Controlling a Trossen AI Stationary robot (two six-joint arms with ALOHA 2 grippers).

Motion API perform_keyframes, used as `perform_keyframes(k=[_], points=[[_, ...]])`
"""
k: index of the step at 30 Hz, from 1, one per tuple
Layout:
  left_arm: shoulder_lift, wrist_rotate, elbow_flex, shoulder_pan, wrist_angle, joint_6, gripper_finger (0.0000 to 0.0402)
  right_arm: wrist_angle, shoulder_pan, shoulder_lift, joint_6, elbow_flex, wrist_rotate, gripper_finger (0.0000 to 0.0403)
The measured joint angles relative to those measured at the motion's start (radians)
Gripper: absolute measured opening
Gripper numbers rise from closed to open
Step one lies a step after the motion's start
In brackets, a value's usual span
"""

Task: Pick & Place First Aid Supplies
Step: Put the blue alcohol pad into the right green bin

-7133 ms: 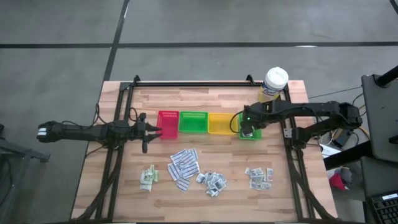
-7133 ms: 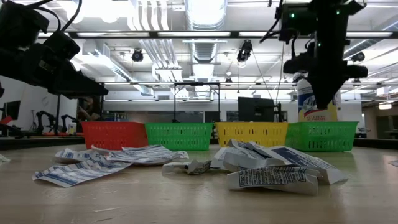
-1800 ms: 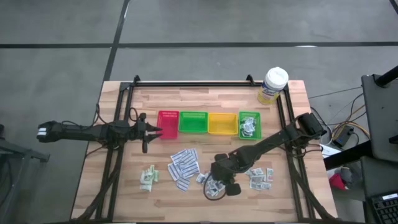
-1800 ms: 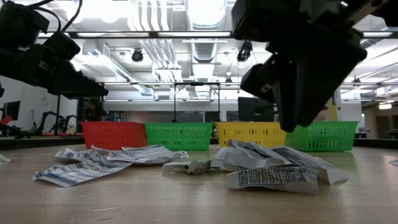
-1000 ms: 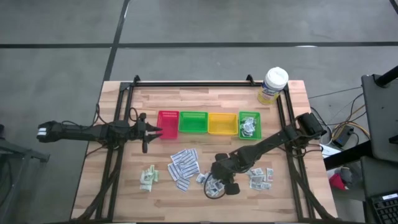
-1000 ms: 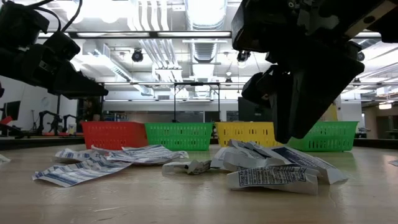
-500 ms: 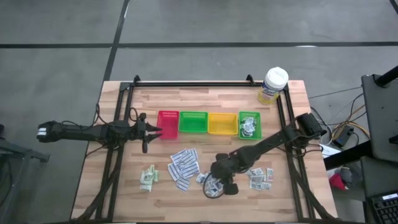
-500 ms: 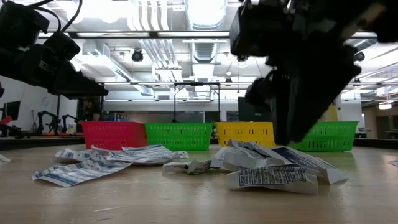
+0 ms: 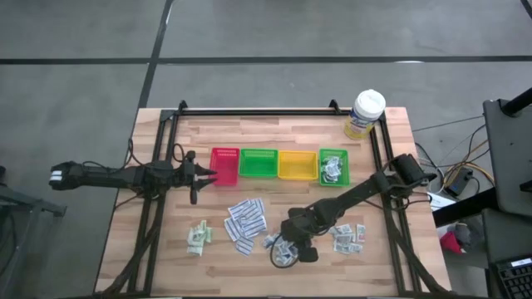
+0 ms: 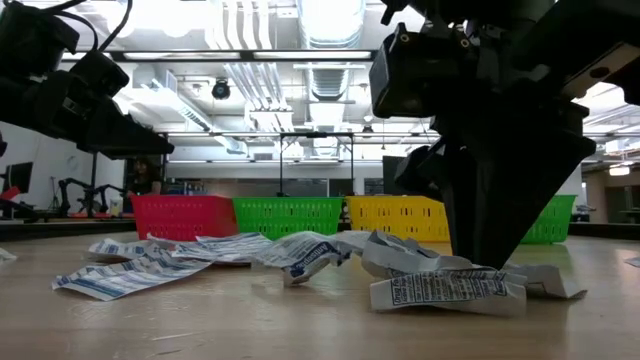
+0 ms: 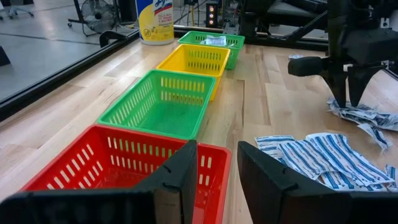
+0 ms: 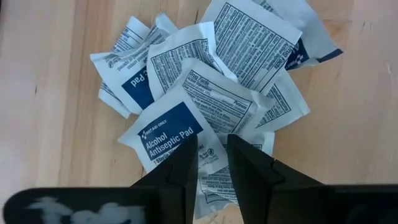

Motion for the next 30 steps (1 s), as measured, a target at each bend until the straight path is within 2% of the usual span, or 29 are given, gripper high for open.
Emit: perform_keyframes(k=[5, 20, 30], points=[[0.0, 0.0, 0.0, 0.0, 0.0, 0.0, 0.0113, 0.0, 0.001, 0.003, 0.0, 0.0, 0.0, 0.0078], [0.0, 0.0, 0.0, 0.0, 0.0, 0.0, 0.0113, -0.023, 0.005, 0.008, -0.007, 0.0, 0.037, 0.0013], [0.0, 0.0, 0.0, 0.0, 0.0, 0.0, 0.0113, -0.039, 0.012, -0.002, -0.004, 0.0, 0.037, 0.0008]])
